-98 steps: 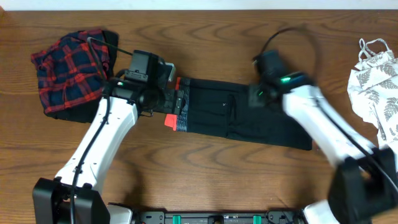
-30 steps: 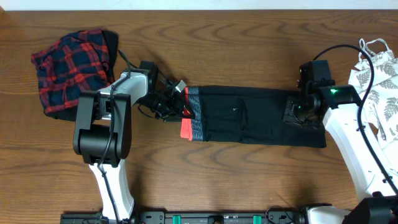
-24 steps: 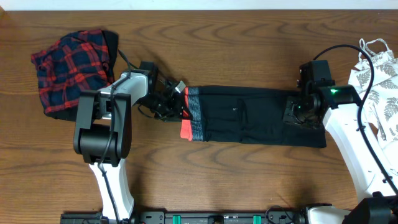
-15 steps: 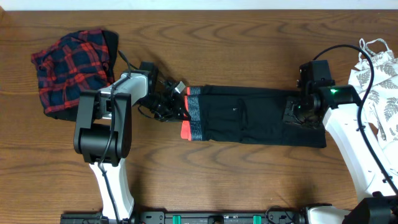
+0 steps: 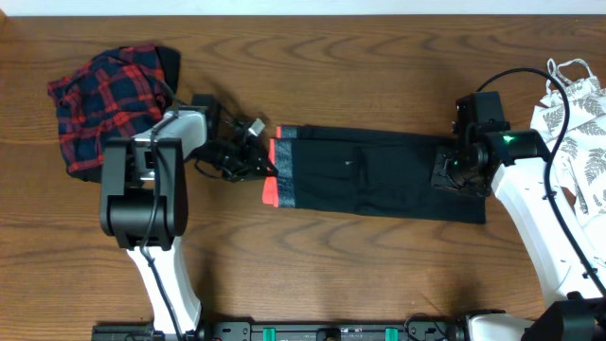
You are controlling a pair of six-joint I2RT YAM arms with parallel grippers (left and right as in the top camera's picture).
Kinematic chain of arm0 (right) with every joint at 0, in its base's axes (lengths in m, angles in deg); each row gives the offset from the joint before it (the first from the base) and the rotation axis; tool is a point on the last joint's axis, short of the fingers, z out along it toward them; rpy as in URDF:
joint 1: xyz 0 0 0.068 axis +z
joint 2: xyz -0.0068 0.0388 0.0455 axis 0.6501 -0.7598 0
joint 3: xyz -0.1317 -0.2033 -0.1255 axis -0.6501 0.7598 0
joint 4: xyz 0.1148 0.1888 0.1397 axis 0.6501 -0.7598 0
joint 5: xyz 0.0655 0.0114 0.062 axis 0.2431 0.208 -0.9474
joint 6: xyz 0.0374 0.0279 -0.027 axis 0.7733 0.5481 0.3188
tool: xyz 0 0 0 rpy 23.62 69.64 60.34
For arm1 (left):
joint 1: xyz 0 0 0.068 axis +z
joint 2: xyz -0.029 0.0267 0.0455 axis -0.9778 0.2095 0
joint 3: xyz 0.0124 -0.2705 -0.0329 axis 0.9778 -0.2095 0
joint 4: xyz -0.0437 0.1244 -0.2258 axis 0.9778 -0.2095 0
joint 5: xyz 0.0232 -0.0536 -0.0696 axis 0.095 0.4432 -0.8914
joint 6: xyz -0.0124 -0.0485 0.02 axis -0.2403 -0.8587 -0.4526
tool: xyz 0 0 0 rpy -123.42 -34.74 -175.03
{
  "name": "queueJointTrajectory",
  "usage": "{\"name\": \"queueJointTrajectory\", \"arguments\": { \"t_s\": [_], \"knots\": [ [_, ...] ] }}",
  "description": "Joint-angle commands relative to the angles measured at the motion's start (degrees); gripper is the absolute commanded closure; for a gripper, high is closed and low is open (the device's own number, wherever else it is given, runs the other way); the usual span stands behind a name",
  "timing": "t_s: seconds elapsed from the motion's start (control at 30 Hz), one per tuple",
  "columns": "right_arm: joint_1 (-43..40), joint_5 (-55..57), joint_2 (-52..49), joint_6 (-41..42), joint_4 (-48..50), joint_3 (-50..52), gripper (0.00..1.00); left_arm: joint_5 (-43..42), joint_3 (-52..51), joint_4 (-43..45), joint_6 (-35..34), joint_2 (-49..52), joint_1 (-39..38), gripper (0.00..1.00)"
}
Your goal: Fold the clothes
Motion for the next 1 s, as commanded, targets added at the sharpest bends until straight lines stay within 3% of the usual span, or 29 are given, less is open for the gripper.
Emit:
{"name": "queueJointTrajectory", "arguments": {
  "t_s": [0.0,0.63,0.97],
  "knots": [
    [-0.3,0.0,-0.2,-0.7,0.1,0.0,0.66,-0.5,-0.6,-0.2,0.5,-1.9,2.2,0.94],
    [-0.3,0.0,-0.2,-0.7,0.1,0.0,0.66,1.0,-0.6,-2.8,0.3,-18.6,13.7,0.94],
    [-0.3,0.0,-0.2,-0.7,0.1,0.0,0.67,6.2,-0.6,-5.2,0.3,-20.4,15.1,0.94]
  ]
}}
